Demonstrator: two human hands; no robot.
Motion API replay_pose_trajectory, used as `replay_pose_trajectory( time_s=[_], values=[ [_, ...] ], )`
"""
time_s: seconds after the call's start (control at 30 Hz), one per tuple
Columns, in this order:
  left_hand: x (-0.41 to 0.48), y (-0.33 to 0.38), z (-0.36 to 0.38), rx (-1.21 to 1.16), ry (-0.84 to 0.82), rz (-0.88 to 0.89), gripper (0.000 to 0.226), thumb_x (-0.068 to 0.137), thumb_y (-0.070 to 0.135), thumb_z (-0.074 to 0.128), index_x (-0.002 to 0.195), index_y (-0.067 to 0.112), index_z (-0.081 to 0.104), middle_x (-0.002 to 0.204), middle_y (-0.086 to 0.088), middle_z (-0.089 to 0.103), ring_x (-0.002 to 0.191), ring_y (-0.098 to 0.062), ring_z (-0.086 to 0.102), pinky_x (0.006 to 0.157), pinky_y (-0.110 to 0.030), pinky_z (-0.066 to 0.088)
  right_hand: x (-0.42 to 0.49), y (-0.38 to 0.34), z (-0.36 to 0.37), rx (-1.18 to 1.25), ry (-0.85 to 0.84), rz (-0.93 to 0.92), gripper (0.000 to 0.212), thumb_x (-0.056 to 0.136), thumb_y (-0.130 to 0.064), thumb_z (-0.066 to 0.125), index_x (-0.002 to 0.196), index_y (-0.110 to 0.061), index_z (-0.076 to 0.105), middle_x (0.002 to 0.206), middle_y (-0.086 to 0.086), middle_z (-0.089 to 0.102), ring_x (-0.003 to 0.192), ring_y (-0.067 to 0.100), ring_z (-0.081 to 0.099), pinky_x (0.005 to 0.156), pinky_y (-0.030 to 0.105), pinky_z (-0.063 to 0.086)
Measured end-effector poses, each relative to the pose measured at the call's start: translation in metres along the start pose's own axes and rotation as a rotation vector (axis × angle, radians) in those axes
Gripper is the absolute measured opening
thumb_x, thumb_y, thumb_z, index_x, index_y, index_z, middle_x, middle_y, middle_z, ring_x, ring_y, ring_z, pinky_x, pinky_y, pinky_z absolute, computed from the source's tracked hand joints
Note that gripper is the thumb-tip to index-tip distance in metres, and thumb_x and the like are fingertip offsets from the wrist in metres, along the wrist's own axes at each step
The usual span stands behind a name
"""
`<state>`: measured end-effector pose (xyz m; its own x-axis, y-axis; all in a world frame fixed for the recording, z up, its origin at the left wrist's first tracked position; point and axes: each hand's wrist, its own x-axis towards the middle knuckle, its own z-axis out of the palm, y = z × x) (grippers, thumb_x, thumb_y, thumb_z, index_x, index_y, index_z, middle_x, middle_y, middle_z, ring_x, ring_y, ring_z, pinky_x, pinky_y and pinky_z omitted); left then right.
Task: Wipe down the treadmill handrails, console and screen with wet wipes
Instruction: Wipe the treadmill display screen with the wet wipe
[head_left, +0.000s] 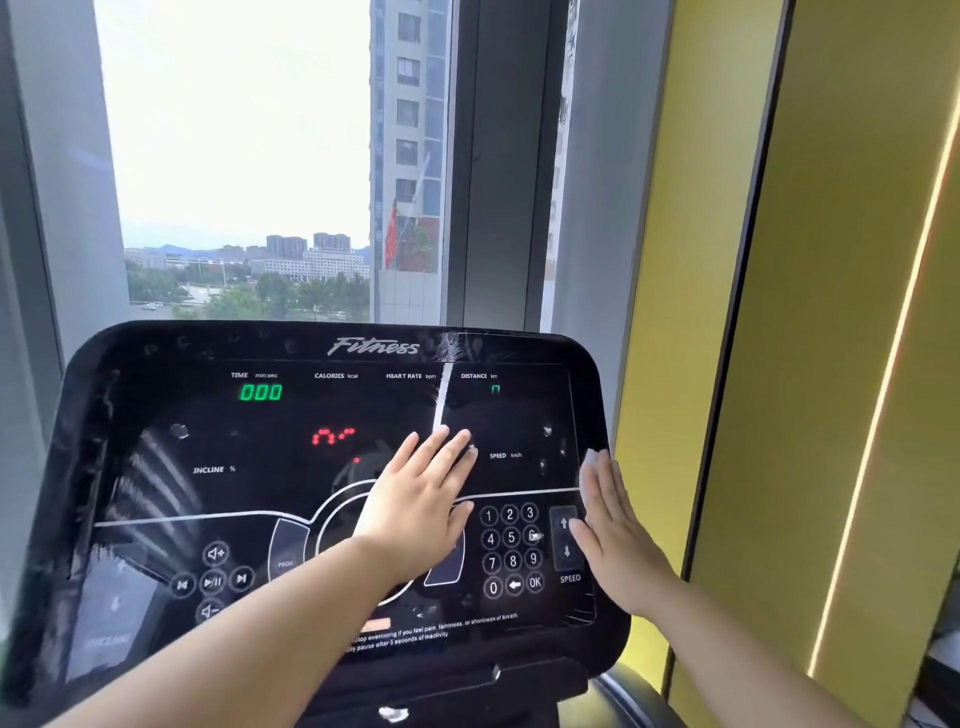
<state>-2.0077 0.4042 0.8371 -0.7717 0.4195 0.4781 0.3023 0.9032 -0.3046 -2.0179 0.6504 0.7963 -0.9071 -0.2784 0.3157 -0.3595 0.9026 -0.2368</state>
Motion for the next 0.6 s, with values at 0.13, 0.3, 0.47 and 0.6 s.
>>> replay_pose_trajectory(
  time_s=[0.13,0.3,0.47,0.6],
  values=[
    [0.001,0.0,-0.005,0.064,-0.01,-0.002,0.075,0.084,0.049,0.002,0.147,0.018,0.03,0.155,0.003,0.022,0.144,-0.021,0.02,0.116,-0.038,0.011,-0.006,0.003,-0.001,-0.052,-0.05,0.014,0.064,0.102,-0.039,0.014,0.133,-0.024,-0.041,0.138,-0.009,-0.051,0.131,0.004,-0.041,0.118,0.029,-0.009],
    [0.001,0.003,0.0,0.031,0.003,-0.018,0.093,0.069,0.051,-0.02,0.152,0.019,0.007,0.16,0.002,0.001,0.146,-0.019,-0.004,0.114,-0.035,-0.011,0.025,-0.006,-0.02,-0.001,0.041,0.039,0.066,0.101,-0.043,0.015,0.141,-0.021,-0.033,0.145,-0.006,-0.042,0.134,0.006,-0.036,0.117,0.029,-0.012],
    [0.0,0.005,0.003,0.018,0.006,-0.022,0.087,0.075,0.052,-0.012,0.151,0.017,0.013,0.159,0.0,0.007,0.147,-0.022,0.001,0.113,-0.037,-0.011,-0.005,0.003,0.006,-0.004,0.015,-0.004,0.067,0.098,-0.048,0.012,0.138,-0.025,-0.037,0.141,-0.013,-0.049,0.131,0.0,-0.04,0.116,0.025,-0.011],
    [-0.001,-0.001,0.005,0.043,0.028,-0.001,0.08,0.082,0.052,-0.002,0.148,0.016,0.023,0.157,-0.002,0.017,0.146,-0.023,0.012,0.113,-0.038,-0.004,-0.034,0.009,0.026,-0.059,-0.061,-0.028,0.076,0.078,-0.071,-0.015,0.133,-0.026,-0.04,0.133,-0.021,-0.054,0.128,-0.003,-0.042,0.106,0.012,-0.02]
  ],
)
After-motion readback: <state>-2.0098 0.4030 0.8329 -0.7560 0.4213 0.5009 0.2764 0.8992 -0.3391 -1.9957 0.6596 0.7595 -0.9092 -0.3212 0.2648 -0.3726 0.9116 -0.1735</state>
